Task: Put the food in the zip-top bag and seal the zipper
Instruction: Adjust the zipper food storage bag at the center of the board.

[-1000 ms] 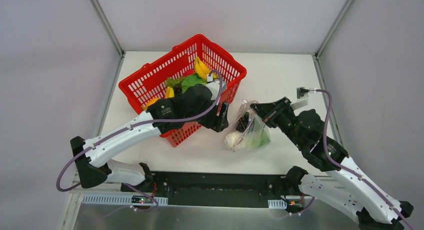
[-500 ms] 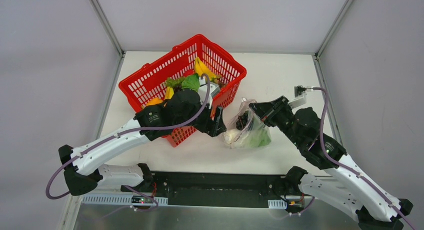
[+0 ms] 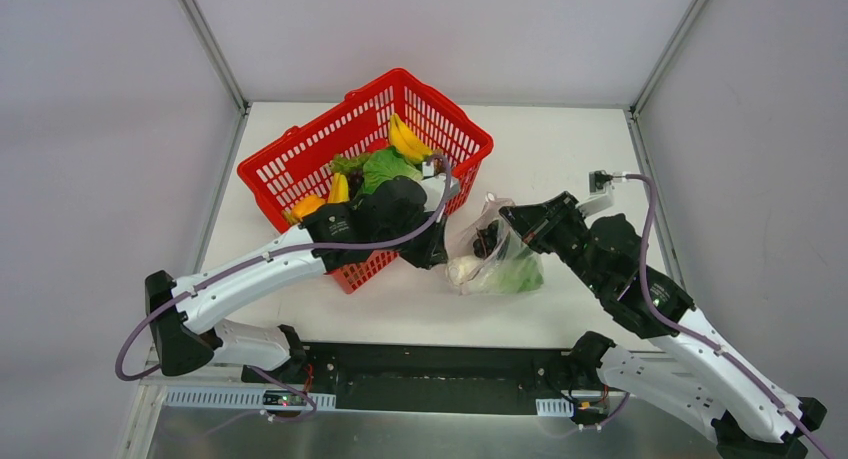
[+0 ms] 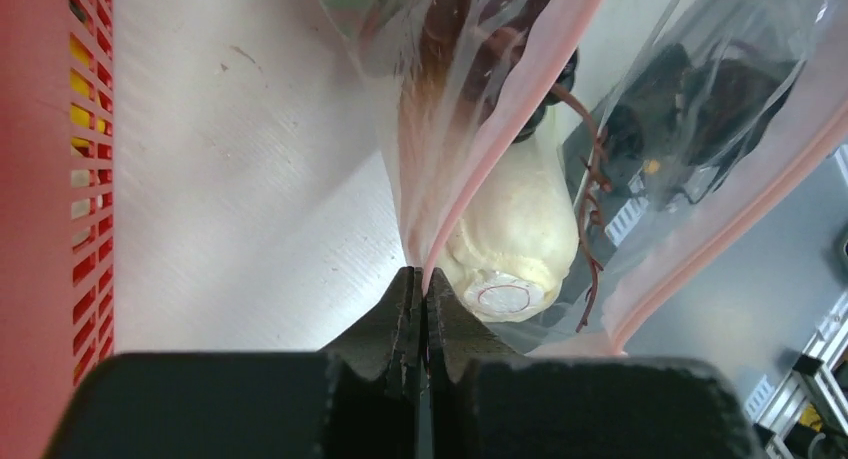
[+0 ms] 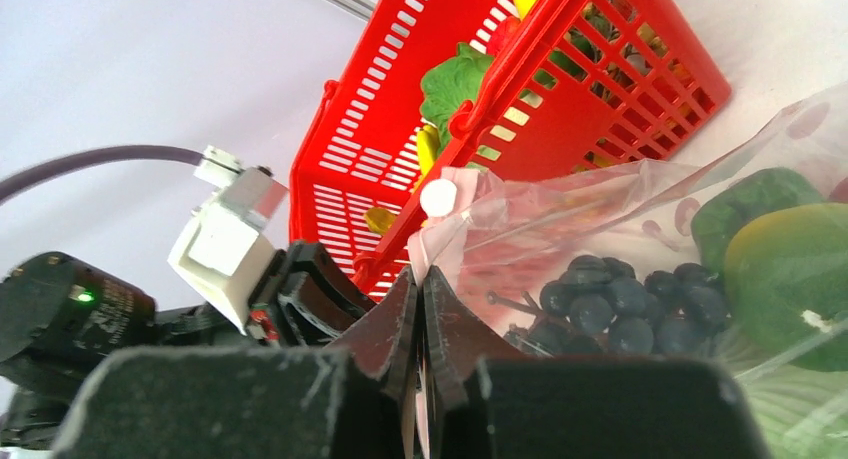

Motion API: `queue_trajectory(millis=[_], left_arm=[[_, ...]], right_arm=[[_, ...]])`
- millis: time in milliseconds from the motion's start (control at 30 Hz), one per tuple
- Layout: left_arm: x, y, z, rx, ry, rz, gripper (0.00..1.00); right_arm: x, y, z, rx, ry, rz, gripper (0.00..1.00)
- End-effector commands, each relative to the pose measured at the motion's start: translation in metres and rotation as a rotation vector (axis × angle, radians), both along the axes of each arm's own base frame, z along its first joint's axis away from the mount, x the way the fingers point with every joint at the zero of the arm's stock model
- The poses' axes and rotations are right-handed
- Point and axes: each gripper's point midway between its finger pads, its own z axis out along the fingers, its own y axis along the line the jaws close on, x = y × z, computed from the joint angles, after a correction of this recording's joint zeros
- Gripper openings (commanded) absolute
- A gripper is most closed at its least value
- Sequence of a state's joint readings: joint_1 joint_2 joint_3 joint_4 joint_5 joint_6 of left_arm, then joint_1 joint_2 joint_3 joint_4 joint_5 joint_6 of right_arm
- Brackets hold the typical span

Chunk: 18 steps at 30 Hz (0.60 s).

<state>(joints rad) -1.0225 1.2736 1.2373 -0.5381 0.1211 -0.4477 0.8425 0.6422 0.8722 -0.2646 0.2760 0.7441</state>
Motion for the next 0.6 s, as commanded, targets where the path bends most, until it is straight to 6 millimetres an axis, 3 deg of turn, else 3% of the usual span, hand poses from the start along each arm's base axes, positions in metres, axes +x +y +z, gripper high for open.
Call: queue_trajectory(millis=[0,167,267,367,500,567], left_arm=[[0.014,-0.001,0.038,-0.066,-0.09,0.07,0.0],[0.029,-0.006,0.086,-0.182,-0.173,0.138,0.0],[0.035,-0.018,0.108,-0.227,-0.184,0.135,0.0],[0.031,-0.036,0.123,-0.257,-0.147,0.078,0.0],[0.019,-0.06,0.14,-0.358,-0.086,-0.005,0.0],[0.017,-0.065,0.135,-0.351,-0.057,-0.015,0.0]], right_arm=[[-0.003,-0.011,0.04,-0.003,-0.121,-0.011,0.05],[-0.011,-0.018,0.035,-0.184,-0.171,0.045,0.05],[-0.025,-0.015,0.042,-0.218,-0.227,0.134,0.05],[-0.032,-0.021,0.05,-0.208,-0.254,0.144,0.05],[-0.024,-0.043,0.05,-0.213,-0.215,0.018,0.07],[-0.02,-0.047,0.044,-0.232,-0.187,-0.011,0.07]])
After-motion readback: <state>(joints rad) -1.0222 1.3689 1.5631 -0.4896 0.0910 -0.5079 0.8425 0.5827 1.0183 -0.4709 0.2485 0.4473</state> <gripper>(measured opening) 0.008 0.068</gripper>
